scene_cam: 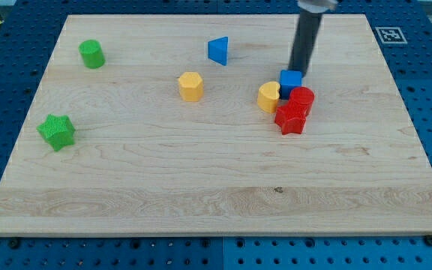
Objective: Move your arm to center right
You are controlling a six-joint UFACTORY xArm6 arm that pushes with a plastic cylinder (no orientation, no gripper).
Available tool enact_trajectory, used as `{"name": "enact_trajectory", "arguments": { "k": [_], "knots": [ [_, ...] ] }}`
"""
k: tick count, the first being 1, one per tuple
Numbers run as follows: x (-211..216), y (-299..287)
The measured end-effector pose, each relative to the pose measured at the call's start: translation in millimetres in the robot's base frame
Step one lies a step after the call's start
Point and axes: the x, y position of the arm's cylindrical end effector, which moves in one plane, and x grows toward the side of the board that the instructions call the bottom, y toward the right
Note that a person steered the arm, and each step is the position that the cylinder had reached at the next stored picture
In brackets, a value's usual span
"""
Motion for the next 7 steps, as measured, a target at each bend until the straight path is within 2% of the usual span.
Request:
{"name": "enact_trajectory", "arguments": {
  "k": [1, 3, 4, 5, 7],
  "knots": [
    [0, 44],
    [8, 62],
    [36, 100],
    [55, 104],
    [125, 92]
  ]
}}
